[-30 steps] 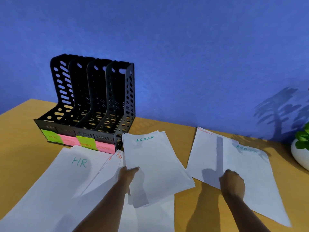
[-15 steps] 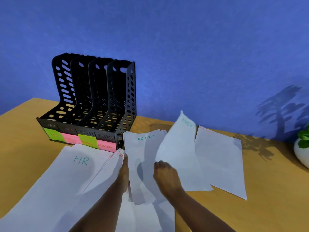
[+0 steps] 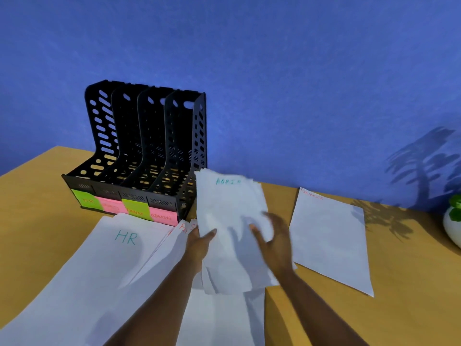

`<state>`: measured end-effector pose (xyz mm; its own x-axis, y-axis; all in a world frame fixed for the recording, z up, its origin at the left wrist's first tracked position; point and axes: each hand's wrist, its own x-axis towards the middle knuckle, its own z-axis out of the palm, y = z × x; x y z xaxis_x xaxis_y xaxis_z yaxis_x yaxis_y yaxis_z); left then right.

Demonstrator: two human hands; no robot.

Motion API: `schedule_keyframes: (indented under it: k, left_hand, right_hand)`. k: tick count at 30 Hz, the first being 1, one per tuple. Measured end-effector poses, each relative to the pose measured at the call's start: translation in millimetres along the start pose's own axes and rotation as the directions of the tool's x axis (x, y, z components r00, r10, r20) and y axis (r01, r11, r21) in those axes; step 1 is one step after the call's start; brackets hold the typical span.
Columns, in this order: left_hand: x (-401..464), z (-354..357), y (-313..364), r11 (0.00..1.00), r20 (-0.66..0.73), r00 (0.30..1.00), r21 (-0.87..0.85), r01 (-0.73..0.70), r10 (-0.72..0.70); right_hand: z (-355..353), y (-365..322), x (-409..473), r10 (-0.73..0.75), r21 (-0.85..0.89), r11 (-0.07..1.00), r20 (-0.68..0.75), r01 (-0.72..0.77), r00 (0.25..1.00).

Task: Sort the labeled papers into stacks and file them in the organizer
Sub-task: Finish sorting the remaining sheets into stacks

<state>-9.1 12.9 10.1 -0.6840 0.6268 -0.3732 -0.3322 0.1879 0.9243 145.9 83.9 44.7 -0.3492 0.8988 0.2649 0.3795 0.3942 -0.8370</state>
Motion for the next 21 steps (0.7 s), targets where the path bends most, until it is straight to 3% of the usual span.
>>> schedule_keyframes:
  k: [2, 4, 7, 9, 11, 14, 17, 21]
  left_hand:
    - [-6.1, -0.4, 15.7, 0.998, 0.064, 0.997, -0.02, -0.052, 0.053]
    - [-10.7, 2.7, 31.8, 0.992, 0.136, 0.983, -0.045, -0.118, 0.123]
    - [-16.7, 13.9, 54.0, 0.983, 0.207, 0.962, -0.07, -0.168, 0.179]
    - [-23.4, 25.5, 65.5, 0.975, 0.247, 0.943, -0.066, -0.212, 0.222]
    - [-31.8, 40.0, 73.1, 0.958, 0.313, 0.908, -0.031, -0.284, 0.279]
    - [-43.2, 63.3, 76.3, 0.9, 0.333, 0.855, 0.041, -0.434, 0.397]
    - [-47.9, 72.3, 77.7, 0.851, 0.197, 0.834, 0.0, -0.526, 0.515]
    - [-41.7, 62.7, 72.4, 0.794, 0.168, 0.795, 0.088, -0.601, 0.583]
  right_hand:
    - [-23.2, 6.0, 23.4, 0.186, -0.047, 0.98, -0.093, -0.191, 0.978]
    - [-43.5, 11.8, 39.9, 0.33, 0.045, 0.943, 0.025, -0.331, 0.944]
    - [-61.3, 16.1, 51.3, 0.355, 0.359, 0.838, 0.215, -0.412, 0.91]
    - [-63.7, 15.7, 51.1, 0.321, 0.401, 0.852, 0.109, -0.337, 0.941]
    - [-56.9, 11.4, 47.4, 0.269, 0.327, 0.917, -0.08, -0.23, 0.96]
    - [-39.0, -2.7, 30.3, 0.145, 0.245, 0.967, -0.317, -0.067, 0.937]
    - [-28.1, -7.2, 13.2, 0.105, 0.284, 0.959, -0.41, 0.017, 0.906]
    - [-22.1, 7.8, -2.8, 0.156, 0.291, 0.955, -0.349, -0.051, 0.924]
